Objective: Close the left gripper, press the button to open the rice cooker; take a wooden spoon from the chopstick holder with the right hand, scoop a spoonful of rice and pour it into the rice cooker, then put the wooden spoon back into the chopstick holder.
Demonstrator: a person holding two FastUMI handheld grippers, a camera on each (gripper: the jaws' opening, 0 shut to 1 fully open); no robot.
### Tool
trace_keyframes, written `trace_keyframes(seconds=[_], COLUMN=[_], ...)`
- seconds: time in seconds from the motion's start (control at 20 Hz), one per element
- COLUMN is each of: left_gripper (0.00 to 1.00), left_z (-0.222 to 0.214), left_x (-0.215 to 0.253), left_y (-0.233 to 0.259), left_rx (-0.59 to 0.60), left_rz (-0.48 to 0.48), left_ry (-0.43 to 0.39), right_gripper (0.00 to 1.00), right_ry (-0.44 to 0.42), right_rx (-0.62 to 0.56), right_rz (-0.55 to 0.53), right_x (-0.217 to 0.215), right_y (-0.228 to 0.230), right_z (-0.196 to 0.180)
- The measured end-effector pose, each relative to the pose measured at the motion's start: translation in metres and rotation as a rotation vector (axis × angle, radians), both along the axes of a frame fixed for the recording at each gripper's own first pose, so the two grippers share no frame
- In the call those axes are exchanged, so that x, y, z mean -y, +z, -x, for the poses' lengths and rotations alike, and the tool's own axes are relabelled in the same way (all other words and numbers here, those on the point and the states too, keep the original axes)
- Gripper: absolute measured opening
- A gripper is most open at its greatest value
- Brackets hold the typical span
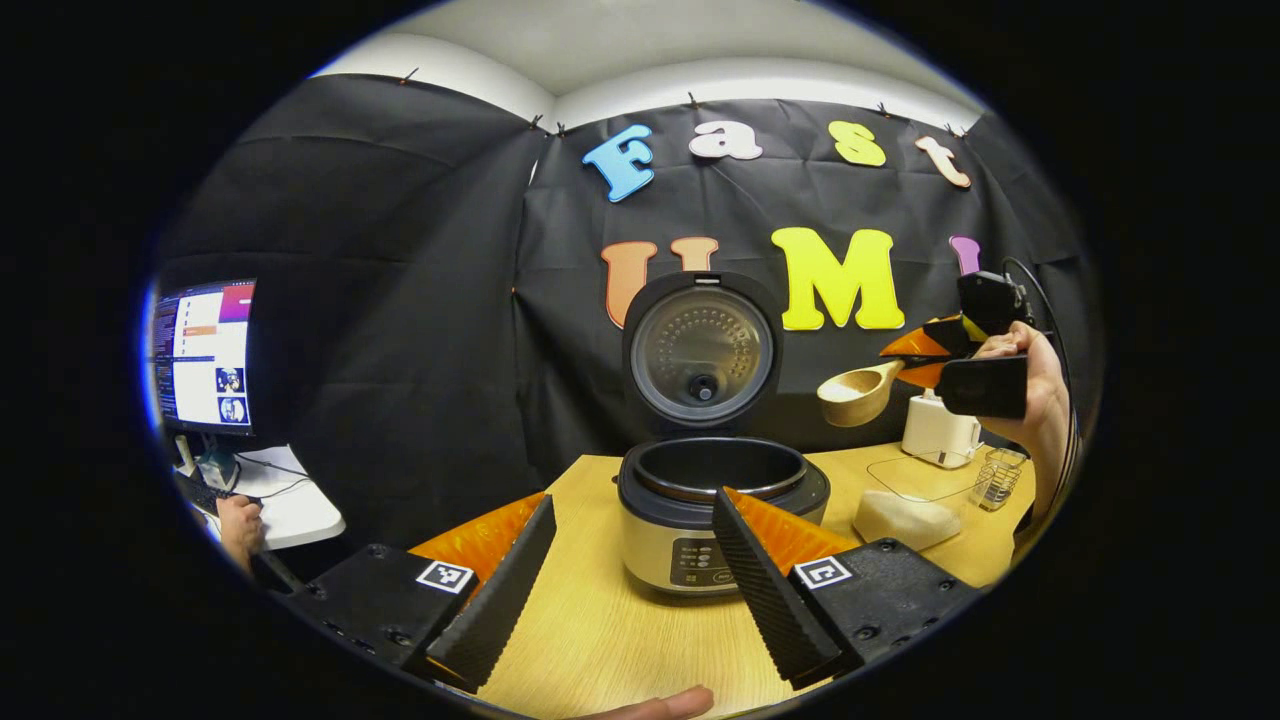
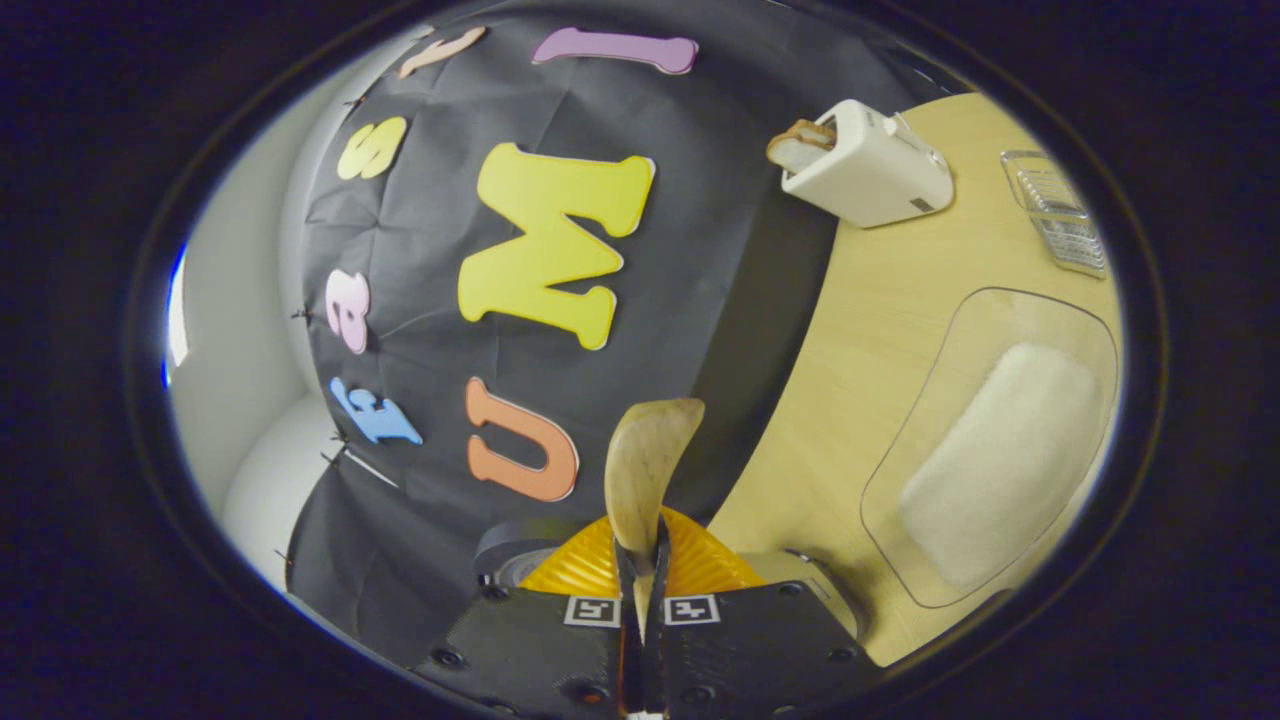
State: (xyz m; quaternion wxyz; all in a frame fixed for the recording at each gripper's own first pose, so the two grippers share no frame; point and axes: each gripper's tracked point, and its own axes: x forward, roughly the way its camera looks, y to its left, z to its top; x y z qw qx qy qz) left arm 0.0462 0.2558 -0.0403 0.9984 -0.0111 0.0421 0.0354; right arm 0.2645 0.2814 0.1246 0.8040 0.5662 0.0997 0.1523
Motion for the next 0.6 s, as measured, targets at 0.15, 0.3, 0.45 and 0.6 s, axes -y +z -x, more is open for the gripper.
trace_keyframes(seconds=[0.15, 0.3, 0.45, 0.6], left_gripper=[1.0, 1.0, 1.0, 1.0], left_z=[0.005, 0.009, 0.011, 0.011], left_x=[-0.004, -0.006, -0.008, -0.01], left_y=[-0.004, -0.009, -0.015, -0.02], left_rx=[-0.007, -0.013, -0.029, -0.031], left_rz=[0.014, 0.021, 0.039, 0.05], left_ry=[0.006, 0.012, 0.008, 0.012], right_gripper=[0.0, 0.02, 0.01, 0.01], right_ry=[0.029, 0.047, 0.057, 0.046], right_rx=[0.035, 0.084, 0.141, 0.202], right_rz=[0.093, 0.212, 0.329, 0.472], right_x=[-0.039, -0.075, -0.107, -0.125], right_y=[0.005, 0.008, 0.009, 0.012], right_z=[0.0, -0.003, -0.005, -0.008])
